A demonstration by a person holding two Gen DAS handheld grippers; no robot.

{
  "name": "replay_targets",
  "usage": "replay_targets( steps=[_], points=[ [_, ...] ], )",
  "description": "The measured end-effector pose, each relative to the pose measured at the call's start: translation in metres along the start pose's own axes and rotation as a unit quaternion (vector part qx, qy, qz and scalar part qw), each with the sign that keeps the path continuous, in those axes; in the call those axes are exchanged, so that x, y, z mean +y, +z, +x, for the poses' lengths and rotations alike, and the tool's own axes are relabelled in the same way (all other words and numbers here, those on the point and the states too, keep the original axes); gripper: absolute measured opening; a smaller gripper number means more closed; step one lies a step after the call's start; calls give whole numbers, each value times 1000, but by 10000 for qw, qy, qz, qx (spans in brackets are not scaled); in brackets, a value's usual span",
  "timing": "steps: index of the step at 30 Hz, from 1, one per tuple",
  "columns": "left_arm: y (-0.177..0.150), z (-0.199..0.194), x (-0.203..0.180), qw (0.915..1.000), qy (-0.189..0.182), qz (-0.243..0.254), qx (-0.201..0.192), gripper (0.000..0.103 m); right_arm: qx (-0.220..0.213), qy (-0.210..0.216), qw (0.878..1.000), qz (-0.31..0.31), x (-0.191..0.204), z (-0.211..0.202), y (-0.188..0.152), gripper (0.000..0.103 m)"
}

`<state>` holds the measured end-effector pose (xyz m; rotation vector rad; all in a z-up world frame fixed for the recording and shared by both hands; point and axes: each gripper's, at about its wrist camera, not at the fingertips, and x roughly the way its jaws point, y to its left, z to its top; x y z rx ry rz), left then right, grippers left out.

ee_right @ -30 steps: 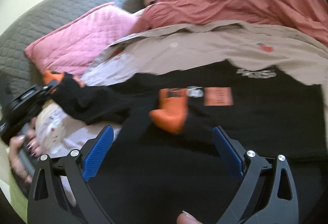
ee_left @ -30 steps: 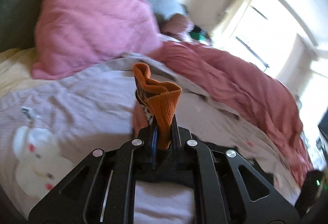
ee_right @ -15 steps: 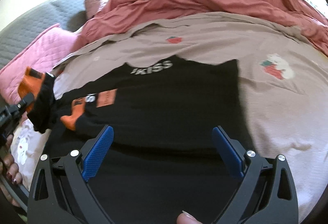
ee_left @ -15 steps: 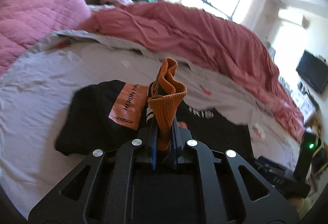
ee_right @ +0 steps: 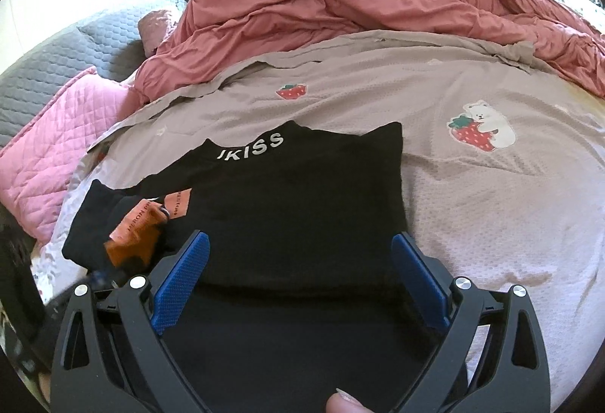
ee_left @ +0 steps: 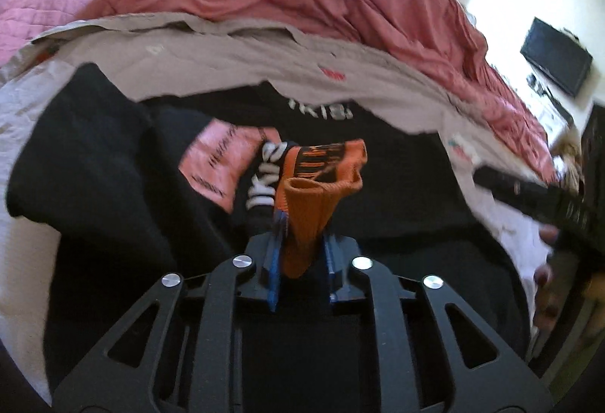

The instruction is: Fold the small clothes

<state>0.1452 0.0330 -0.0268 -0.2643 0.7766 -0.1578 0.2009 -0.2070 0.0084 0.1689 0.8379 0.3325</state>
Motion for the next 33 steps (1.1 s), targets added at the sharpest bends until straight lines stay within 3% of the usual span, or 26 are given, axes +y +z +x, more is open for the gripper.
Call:
replay_targets(
  steps=[10,11,16,21,25,26,28,30,32,33],
  points=[
    [-10,-16,12,9986,-448,-262,-23,27,535,722,9959,40,40,27,-4,96],
    [-10,-19,13,9985,-455,-294,-51,33,597,791,9951,26,44,30,-5,96],
    [-8,-34,28,9976,-405,-507,-261,39,860,963,9916,-54,63,47,-12,96],
    [1,-58,48,9942,122,-664,-839,40,988,876,9910,-212,77,63,-18,96],
    [8,-72,57,9891,563,-624,-1209,43,982,852,9903,-479,90,72,-23,81],
    [9,-74,59,9882,578,-659,-1257,44,978,876,9899,-540,94,74,-24,78],
    [10,-78,65,9863,593,-765,-1336,44,922,895,9896,-645,100,77,-25,61],
    [10,-79,70,9849,643,-836,-1371,45,875,918,9896,-683,104,80,-25,59],
    [10,-80,75,9834,695,-933,-1392,54,836,1019,9898,-534,104,83,-24,47],
    [10,-81,78,9827,721,-978,-1401,54,828,1055,9897,-491,104,84,-22,35]
  ],
)
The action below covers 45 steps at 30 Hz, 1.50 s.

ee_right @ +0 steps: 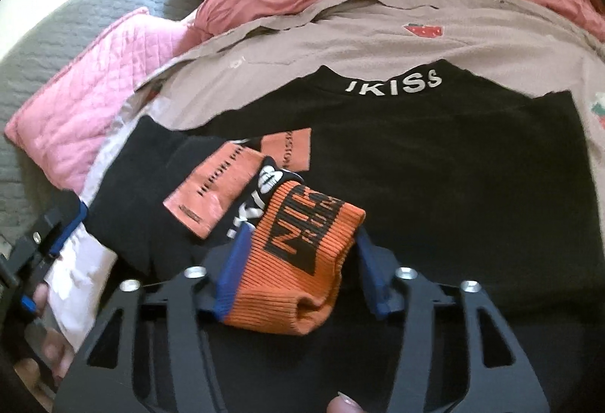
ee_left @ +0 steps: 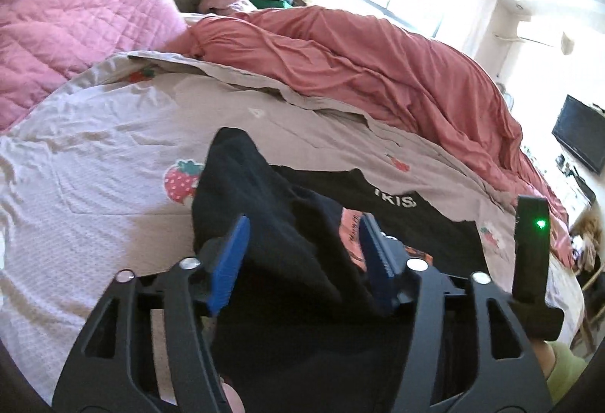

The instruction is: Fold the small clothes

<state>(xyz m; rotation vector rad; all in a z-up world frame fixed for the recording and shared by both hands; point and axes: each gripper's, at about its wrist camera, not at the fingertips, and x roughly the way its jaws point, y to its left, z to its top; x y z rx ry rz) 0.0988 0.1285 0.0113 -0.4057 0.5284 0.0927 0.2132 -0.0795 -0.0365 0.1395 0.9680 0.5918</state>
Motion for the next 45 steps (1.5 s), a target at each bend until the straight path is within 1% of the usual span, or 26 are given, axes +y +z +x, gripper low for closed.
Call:
replay_targets(
  steps=[1,3,6,8,10,14,15,17,20,23,27,31,33,35,37,40,42,44,45],
  points=[
    [1,0,3,10000,42,-41,-14,54,-41,56,10000,17,1,-1,1,22],
    [2,-2,8,9999,105,-89,-60,54,-126,92,9998,-113,6,-4,3,15],
    [6,-5,17,9995,210,-195,-148,56,-323,189,9986,-377,17,-16,7,14],
    [9,-7,25,9989,274,-320,-198,59,-590,227,9967,-503,21,-33,15,14],
    [10,-9,32,9983,283,-455,-218,59,-841,229,9942,-624,22,-51,26,14],
    [12,-10,38,9976,269,-600,-229,59,-1215,3,9888,-863,15,-82,49,14],
    [12,-10,38,9977,265,-591,-218,59,-1262,-47,9881,-874,11,-86,53,14],
    [11,-8,35,9980,268,-532,-193,60,-1323,-293,9868,-884,-2,-94,64,14],
    [10,-7,31,9986,276,-416,-163,60,-1260,-681,9859,-863,-24,-98,71,14],
    [8,-5,26,9991,264,-297,-137,60,-1083,-963,9864,-773,-48,-95,70,14],
    [5,1,19,9996,268,-106,-38,62,-792,-1161,9881,-626,-69,-84,60,14],
    [11,12,2,9994,251,95,240,62,-580,-1298,9884,-541,-81,-73,46,15],
    [17,20,-12,9983,337,250,408,62,-527,-1342,9880,-561,-82,-68,41,16],
    [25,33,-32,9963,425,512,542,62,-475,-1417,9872,-556,-84,-62,37,17],
    [28,47,-50,9946,332,771,612,62,-438,-1459,9868,-557,-85,-58,34,17],
    [24,72,-67,9901,337,1132,755,62,-396,-1513,9861,-568,-87,-55,33,19],
    [16,90,-66,9870,436,1213,956,62,-353,-1551,9857,-561,-89,-53,33,20],
    [1,110,-56,9821,560,1259,1287,62,-296,-1622,9849,-534,-94,-50,32,21],
    [-5,114,-51,9809,601,1250,1362,62,-260,-1660,9845,-506,-97,-48,32,22]
  ],
)
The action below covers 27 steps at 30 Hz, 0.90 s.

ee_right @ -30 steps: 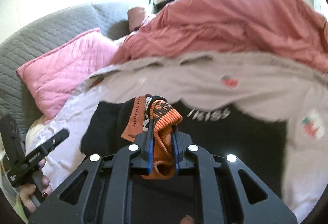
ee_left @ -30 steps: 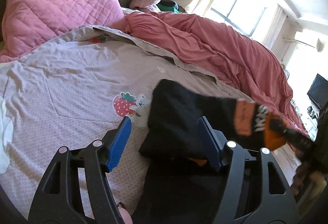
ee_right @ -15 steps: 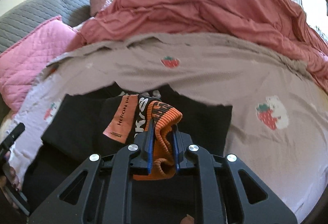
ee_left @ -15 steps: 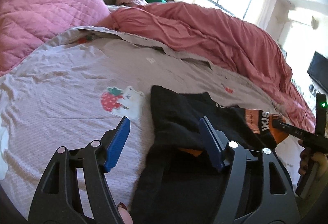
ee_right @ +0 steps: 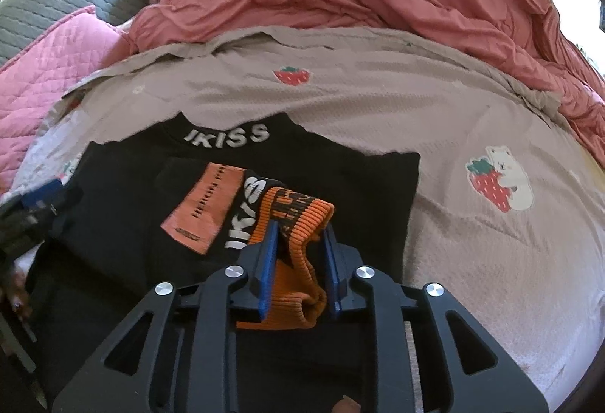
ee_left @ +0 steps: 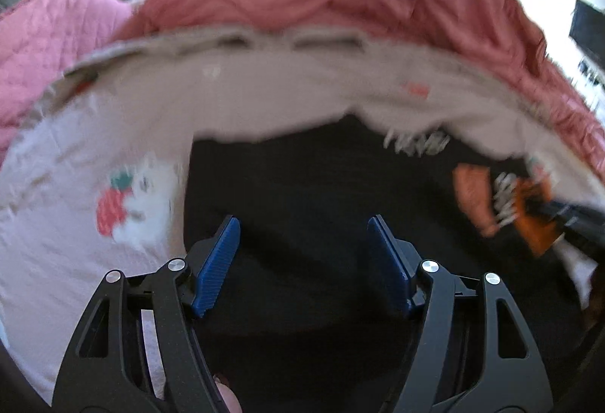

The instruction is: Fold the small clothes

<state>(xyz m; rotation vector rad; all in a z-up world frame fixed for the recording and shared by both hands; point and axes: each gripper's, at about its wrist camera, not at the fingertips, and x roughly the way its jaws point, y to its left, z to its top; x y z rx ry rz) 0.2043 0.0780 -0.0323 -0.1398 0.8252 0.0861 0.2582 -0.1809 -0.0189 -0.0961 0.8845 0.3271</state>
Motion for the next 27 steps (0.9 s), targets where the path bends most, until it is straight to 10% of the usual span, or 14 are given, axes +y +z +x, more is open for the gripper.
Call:
replay_targets(
  steps=[9,18,27],
  points=[
    [-13,3,33,9956,-718,-604,21,62,315,-217,9986,362,-19,22,-11,28],
    [-18,-34,17,9986,-313,-228,-369,63,-267,26,9996,72,5,-21,-9,35],
    [-23,-23,3,9995,-180,204,-159,69,152,331,9963,-783,63,7,-10,36]
  ],
)
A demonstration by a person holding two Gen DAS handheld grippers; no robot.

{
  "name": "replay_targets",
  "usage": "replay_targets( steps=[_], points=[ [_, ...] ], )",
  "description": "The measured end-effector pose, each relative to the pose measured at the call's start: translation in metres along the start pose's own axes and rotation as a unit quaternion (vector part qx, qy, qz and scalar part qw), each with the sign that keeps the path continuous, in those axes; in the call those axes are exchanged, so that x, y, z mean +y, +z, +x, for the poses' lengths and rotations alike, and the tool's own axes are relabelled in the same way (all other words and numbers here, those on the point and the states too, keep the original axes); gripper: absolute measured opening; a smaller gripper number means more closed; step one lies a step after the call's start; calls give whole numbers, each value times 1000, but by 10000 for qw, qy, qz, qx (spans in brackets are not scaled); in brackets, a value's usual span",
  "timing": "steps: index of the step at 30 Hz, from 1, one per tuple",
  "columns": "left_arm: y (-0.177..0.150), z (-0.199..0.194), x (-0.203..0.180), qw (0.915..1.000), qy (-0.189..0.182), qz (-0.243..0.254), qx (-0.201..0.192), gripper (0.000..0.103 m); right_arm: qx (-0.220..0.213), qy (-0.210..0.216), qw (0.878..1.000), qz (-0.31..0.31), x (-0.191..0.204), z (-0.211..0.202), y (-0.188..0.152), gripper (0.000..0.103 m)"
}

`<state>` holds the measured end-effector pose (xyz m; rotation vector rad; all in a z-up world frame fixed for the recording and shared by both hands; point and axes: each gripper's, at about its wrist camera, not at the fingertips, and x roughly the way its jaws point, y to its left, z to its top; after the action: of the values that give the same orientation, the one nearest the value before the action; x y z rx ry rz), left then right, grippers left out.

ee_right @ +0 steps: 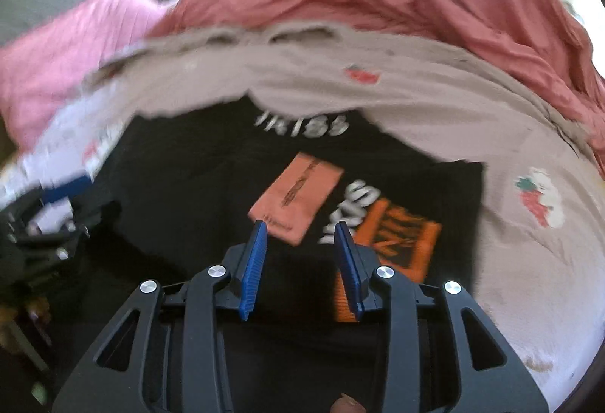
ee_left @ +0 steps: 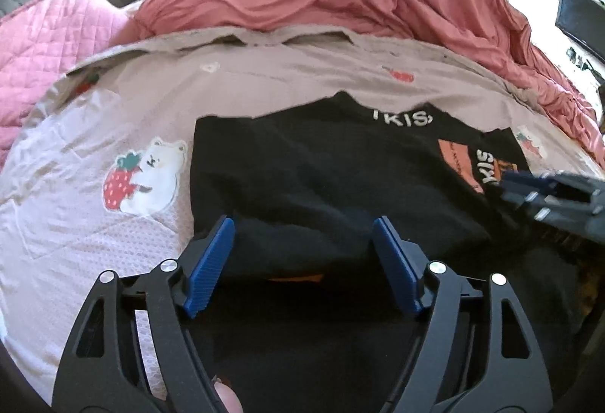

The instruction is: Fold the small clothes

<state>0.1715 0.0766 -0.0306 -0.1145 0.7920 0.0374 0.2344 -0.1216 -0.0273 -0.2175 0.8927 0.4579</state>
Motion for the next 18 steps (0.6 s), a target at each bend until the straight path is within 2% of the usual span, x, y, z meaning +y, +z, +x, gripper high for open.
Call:
replay_targets(
  steps=[2,5,9,12,14,15,18],
  points=[
    [0,3,5,9999,-91,-122,73,69,212,-112,9997,-29,0,14,-5,35],
    [0,5,11,9995,-153,-268,121,70,227,-58,9996,154,-8,14,-6,30],
    [0,2,8,9997,-68,-214,87,70,219,-58,9996,161,-10,14,-7,30],
    [0,-3,7,9998,-12,-185,36,71,173,-10,9996,227,-10,11,-9,33],
    [-1,-6,6,9998,4,-176,20,72,101,-8,9996,260,-10,4,-9,40],
    [-1,-7,6,9998,6,-175,22,73,57,-20,9996,275,-10,0,-9,47],
    [-2,-13,4,9999,10,-138,-12,76,-11,-17,9993,363,-13,-7,-10,48]
  ],
)
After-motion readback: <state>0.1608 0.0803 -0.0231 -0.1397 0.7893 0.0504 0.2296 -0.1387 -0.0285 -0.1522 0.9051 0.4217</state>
